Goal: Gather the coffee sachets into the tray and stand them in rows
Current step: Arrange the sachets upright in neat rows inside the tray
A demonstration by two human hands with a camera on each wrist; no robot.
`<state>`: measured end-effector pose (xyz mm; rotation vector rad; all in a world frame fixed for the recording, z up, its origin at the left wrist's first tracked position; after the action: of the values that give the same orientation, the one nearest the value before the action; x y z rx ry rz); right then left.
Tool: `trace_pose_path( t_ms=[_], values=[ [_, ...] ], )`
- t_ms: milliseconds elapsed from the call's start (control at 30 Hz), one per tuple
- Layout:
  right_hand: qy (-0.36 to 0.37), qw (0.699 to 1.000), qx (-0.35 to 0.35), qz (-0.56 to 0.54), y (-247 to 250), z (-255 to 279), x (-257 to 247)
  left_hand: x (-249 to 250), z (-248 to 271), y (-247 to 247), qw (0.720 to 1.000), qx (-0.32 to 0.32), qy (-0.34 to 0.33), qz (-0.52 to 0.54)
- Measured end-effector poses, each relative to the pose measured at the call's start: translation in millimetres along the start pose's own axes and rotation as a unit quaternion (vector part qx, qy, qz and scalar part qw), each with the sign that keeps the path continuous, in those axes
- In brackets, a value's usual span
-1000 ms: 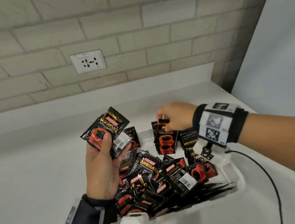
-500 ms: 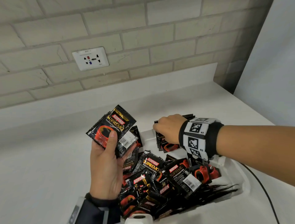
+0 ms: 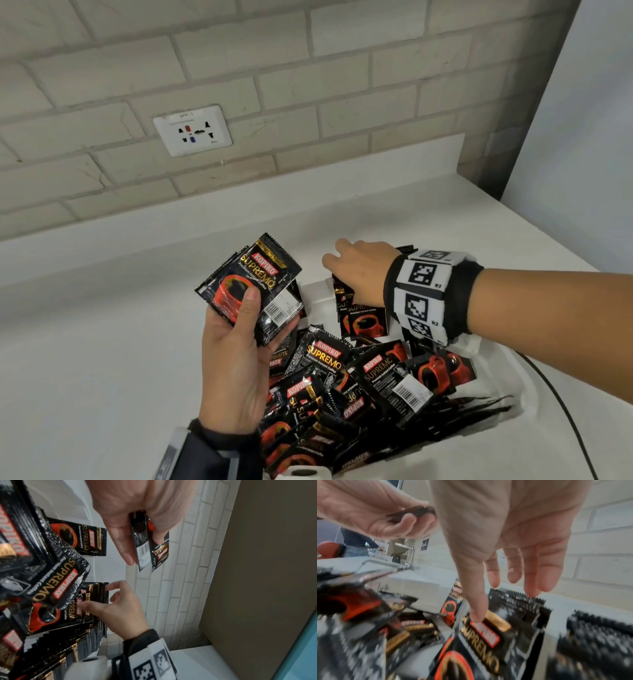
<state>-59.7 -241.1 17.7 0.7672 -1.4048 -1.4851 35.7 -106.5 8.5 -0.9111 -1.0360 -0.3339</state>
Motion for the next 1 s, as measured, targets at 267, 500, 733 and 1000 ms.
trace_pose_path(
  t_ms=[267,500,733,1000],
  values=[
    [-0.054,0.892,0.139,-0.427,54.8,31.1,18.3,-5.5,3.5,-13.6,1.0,-0.007,0.018,-0.004],
    [-0.082,0.737,0.142,-0.656,27.5,44.2,8.0,-15.2,13.1,-41.8,0.997,-0.065,0.032,-0.029],
    [-0.126,0.488,0.301,-0.81,28.7,67.9,34.4,-16.2,13.9,-38.1,0.997,-0.06,0.028,-0.047],
    [-0.094,0.516,0.167,-0.835,9.9,82.8,8.0,-13.9,9.9,-36.5,0.998,-0.022,0.007,-0.061]
  ],
)
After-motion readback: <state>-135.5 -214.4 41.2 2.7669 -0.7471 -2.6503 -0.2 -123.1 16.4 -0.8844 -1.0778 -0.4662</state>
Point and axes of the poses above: each hand's wrist, its own z-axis away from the middle knuckle, its own y-axis out of the back of the hand, x = y × z, the point moved 6 cm from there along -z, towards the middle knuckle, and after that the axes turned 9 degrees about y, right-handed, at the moved point
